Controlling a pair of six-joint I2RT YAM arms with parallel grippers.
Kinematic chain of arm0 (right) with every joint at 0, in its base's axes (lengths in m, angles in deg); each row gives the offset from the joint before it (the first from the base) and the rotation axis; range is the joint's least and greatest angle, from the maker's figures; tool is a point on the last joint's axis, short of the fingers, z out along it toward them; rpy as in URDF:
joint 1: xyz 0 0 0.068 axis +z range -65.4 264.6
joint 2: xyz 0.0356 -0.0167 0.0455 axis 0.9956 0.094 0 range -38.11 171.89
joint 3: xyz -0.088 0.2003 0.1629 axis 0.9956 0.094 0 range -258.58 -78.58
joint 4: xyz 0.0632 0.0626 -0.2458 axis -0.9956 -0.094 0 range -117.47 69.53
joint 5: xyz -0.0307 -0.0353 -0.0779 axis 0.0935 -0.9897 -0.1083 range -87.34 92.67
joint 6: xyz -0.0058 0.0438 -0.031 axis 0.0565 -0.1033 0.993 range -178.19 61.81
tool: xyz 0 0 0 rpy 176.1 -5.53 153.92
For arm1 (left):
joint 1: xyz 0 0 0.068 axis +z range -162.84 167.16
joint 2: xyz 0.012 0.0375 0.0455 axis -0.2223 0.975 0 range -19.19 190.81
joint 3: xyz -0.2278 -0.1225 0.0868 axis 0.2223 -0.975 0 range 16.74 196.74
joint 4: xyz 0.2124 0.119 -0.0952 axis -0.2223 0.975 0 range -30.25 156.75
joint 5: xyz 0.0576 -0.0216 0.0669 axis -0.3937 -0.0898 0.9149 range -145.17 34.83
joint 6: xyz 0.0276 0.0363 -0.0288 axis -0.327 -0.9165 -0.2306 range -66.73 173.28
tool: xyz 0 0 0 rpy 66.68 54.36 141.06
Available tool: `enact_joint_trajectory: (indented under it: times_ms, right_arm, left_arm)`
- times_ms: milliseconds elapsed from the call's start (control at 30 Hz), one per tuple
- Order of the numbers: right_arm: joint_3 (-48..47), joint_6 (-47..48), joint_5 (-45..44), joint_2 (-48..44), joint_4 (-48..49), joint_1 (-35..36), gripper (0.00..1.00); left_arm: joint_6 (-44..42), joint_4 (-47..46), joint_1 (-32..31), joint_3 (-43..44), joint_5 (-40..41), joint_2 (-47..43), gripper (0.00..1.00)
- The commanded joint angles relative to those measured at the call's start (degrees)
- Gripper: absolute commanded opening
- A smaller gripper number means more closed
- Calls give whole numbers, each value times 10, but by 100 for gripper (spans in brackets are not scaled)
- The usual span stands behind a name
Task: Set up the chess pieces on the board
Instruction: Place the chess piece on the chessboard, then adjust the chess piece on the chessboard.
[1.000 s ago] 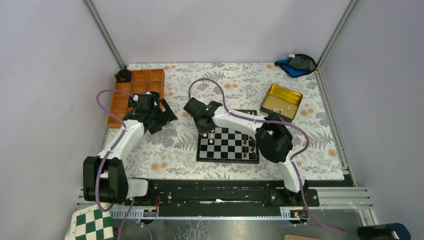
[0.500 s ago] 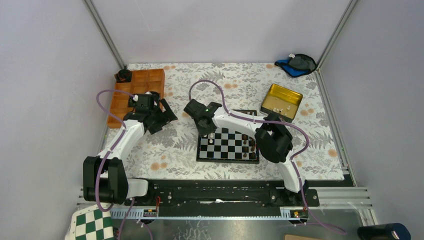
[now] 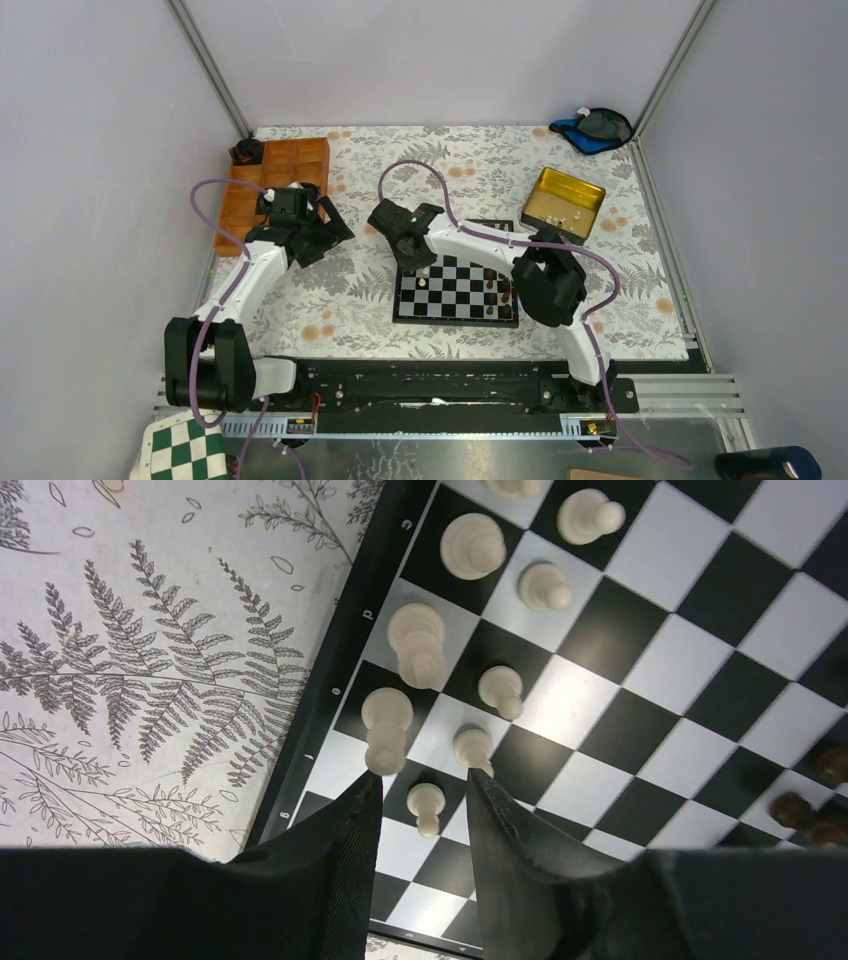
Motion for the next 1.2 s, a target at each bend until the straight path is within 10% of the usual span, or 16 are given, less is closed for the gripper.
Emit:
enact_joint_trajectory:
  times_ms: [0,633,933,1167]
  right_arm:
    - [-44,19,-56,-72,-18,6,43]
    - [43,15,-112,-205,12,-140,46]
    - [142,-7,-14,-213,34,-137,3]
    - [156,-21,9,-174,54,-82,0]
  left_arm:
    - [-1,-12,-1,17,13,-14,99]
    - [1,-13,-2,11,18,-15,99]
    - [1,-12,-2,6,18,-5,99]
    - [-2,-10,-3,1,18,1,99]
